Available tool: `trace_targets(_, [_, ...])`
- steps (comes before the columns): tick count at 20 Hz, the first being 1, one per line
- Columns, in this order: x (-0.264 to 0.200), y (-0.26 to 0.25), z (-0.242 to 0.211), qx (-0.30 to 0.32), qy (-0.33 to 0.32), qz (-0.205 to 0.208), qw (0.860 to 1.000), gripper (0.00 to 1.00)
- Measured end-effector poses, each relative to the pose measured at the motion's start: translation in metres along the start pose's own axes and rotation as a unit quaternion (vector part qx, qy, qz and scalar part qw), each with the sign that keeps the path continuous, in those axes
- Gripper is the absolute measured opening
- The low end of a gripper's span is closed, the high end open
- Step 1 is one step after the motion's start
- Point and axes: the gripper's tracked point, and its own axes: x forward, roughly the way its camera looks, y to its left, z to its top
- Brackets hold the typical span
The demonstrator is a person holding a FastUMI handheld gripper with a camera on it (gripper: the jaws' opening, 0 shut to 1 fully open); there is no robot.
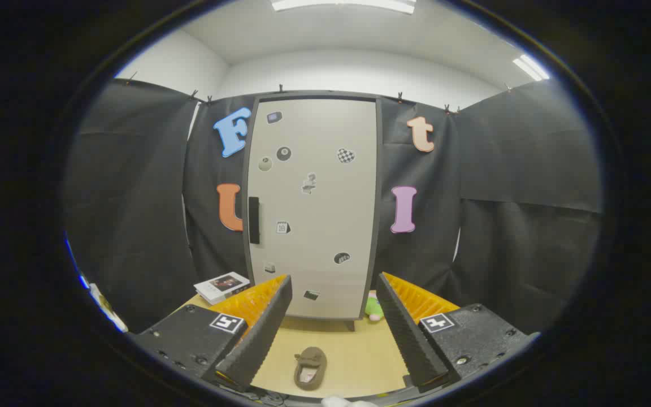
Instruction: Open the shoe cabinet door, grab the shoes and put them into the shoe cabinet, then close the shoe cabinet door.
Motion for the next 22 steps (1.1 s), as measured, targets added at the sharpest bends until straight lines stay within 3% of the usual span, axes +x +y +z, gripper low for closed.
trace_targets(14, [-0.011,0.005,-0.002,-0.007,0.004,-0.025,1.000,0.98])
trace_targets(17, [0.002,0.015,0.001,0.000,0.008,-0.028,1.000,0.98])
trace_targets(22, [0.042,0.056,0.006,0.010,0.012,0.001,1.000,0.98])
